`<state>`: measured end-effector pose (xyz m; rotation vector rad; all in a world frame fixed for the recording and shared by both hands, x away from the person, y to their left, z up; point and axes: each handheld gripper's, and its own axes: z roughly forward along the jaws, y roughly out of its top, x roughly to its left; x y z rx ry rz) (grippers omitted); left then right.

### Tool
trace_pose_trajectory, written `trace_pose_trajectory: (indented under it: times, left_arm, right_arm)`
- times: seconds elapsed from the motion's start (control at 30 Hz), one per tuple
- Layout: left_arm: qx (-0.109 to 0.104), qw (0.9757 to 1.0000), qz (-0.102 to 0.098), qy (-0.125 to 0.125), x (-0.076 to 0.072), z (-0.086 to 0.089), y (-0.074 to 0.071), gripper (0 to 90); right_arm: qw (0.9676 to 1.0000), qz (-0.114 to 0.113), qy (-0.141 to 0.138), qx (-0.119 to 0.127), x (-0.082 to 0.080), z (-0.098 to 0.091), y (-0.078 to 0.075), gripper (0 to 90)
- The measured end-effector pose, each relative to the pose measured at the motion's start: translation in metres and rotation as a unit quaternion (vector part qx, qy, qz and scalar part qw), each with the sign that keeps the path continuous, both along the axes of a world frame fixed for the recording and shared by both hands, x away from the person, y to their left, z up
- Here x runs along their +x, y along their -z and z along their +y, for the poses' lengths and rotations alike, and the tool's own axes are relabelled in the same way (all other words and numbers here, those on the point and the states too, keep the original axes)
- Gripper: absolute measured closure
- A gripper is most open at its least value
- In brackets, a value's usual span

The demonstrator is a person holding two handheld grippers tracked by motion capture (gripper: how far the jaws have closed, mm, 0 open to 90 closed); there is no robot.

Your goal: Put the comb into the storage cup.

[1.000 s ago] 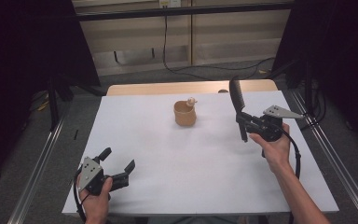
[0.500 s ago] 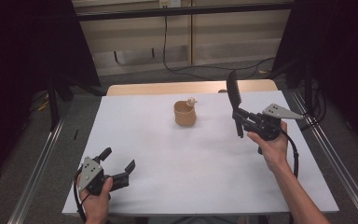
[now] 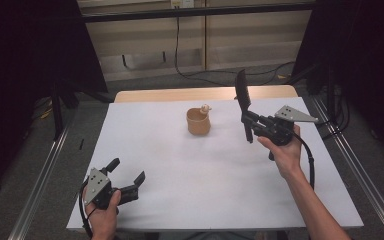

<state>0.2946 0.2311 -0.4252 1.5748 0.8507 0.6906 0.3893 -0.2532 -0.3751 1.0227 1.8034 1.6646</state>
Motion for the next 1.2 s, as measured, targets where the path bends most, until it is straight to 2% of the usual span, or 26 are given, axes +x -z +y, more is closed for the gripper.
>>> trace_pose_trajectory:
  times: [0.37, 0.73, 0.83, 0.93, 1.2]
  left_arm:
    - [-0.001, 1.0, 0.001, 0.001, 0.0, 0.0, 0.0, 4.3]
    - [-0.001, 1.0, 0.0, 0.002, 0.0, 0.0, 0.0, 4.3]
    - [-0.002, 1.0, 0.0, 0.002, -0.001, -0.001, 0.0, 4.3]
    - [-0.009, 1.0, 0.0, 0.003, -0.001, -0.001, 0.0, 4.3]
    - [-0.004, 1.0, 0.001, 0.001, -0.001, 0.0, 0.0, 4.2]
  right_arm:
    - [0.9999, -0.004, -0.013, -0.005, 0.009, 0.018, -0.005, 73.0]
    - [0.9997, -0.009, -0.021, 0.002, 0.02, 0.031, -0.007, 73.0]
    - [0.9997, -0.004, -0.024, 0.007, 0.022, 0.033, -0.007, 73.0]
    - [0.9997, -0.002, -0.022, 0.005, 0.024, 0.034, -0.006, 73.0]
    - [0.9997, -0.006, -0.019, 0.01, 0.033, 0.039, -0.008, 73.0]
